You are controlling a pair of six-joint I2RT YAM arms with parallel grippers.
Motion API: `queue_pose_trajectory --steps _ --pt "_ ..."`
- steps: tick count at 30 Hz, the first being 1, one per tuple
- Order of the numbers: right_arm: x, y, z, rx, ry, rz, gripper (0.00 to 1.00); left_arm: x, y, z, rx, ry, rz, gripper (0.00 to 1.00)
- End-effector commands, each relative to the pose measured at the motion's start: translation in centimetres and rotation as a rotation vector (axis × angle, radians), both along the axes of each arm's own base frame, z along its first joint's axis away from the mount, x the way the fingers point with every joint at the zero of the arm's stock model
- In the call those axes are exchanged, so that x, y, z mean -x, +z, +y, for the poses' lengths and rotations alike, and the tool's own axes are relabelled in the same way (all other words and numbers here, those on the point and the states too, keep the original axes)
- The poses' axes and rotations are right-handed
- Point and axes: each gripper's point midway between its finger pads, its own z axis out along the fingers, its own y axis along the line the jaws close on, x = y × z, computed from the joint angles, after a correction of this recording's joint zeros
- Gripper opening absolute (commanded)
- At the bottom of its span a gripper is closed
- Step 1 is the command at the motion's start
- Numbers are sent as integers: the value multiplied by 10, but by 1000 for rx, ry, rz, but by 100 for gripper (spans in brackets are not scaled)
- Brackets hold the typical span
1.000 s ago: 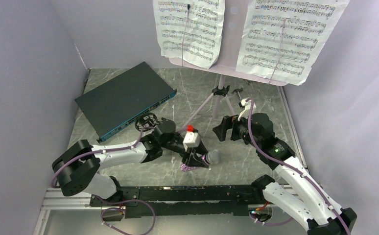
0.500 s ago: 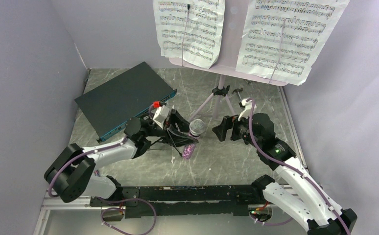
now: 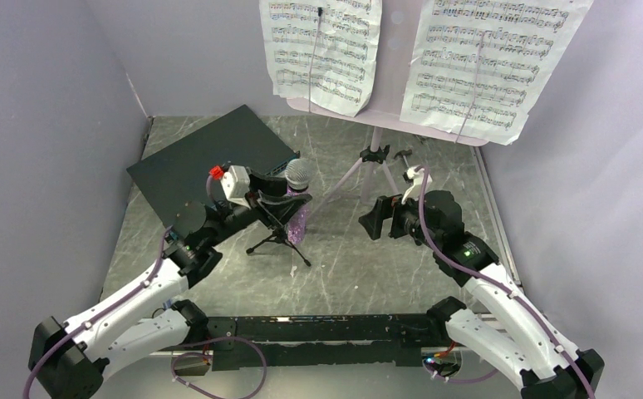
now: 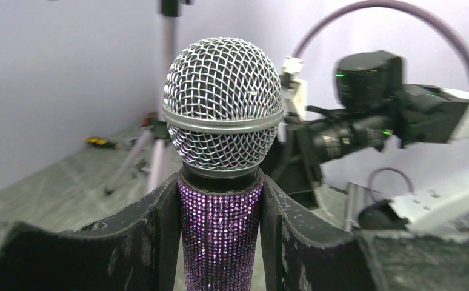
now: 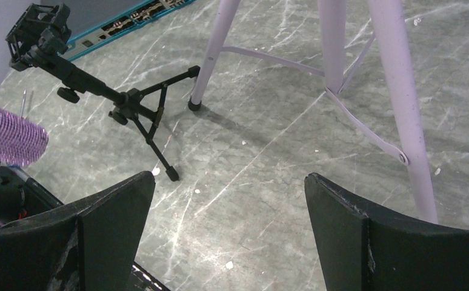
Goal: Set up the instrument practice props
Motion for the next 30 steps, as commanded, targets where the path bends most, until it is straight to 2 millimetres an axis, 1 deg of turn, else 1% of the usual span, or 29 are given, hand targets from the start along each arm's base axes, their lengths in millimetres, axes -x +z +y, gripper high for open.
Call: queue_pose_trajectory --steps 1,6,9,12,18,21,24,25,27,30 --pt "-6 23 6 -51 8 -60 99 -35 27 35 14 289 -25 2" --pt "-5 21 4 -52 0 -54 99 -47 41 57 7 425 -37 3" --pt "-4 18 4 -57 -1 -50 99 -53 47 65 -17 468 -32 3" --pt "-4 17 5 -57 1 -44 99 -56 52 69 -22 475 -34 3" --pt "-6 21 7 -59 8 -50 99 -67 54 75 4 443 16 3" --pt "-6 19 9 -62 14 -47 99 -73 58 82 40 424 41 3" --pt "-5 19 10 -63 24 -42 99 -84 62 97 85 428 70 3" --pt "-5 20 10 -65 26 -45 99 -91 64 108 107 445 81 3" --pt "-4 22 9 -66 24 -50 99 -96 70 121 159 437 86 3" --pt "-2 22 7 -64 15 -54 99 -105 74 146 244 434 117 3"
